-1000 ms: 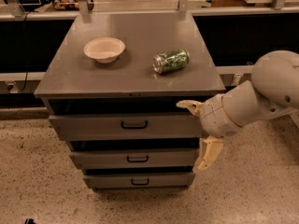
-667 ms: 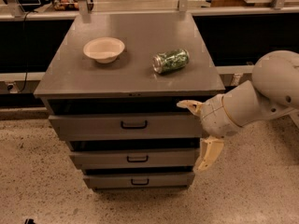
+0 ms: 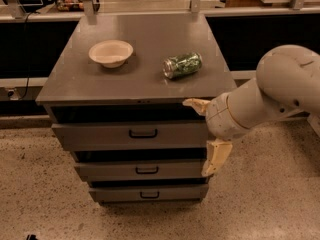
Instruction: Open top drawer
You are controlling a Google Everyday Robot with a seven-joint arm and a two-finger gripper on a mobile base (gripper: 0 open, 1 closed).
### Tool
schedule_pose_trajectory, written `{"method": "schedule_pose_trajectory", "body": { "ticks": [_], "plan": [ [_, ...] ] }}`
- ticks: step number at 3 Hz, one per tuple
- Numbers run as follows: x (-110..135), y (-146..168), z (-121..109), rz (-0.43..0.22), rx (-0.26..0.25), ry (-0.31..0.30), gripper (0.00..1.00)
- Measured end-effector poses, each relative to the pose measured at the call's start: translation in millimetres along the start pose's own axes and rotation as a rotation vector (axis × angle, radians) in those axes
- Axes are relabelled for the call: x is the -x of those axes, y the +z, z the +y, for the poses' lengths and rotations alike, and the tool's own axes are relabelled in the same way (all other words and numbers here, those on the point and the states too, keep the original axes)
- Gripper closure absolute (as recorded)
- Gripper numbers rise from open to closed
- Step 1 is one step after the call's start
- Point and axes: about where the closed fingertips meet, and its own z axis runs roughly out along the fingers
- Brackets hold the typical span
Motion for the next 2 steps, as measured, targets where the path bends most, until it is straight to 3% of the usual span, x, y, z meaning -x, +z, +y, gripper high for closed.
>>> {"method": "schedule_pose_trajectory", "body": {
  "ticks": [1,2],
  "plan": [
    [-18.7,21.7,-3.7,0.114,-0.047,-0.054,0.0],
    [-27.8,26.9,-6.6,0.157,-0.068,-0.079,0.0]
  ]
}}
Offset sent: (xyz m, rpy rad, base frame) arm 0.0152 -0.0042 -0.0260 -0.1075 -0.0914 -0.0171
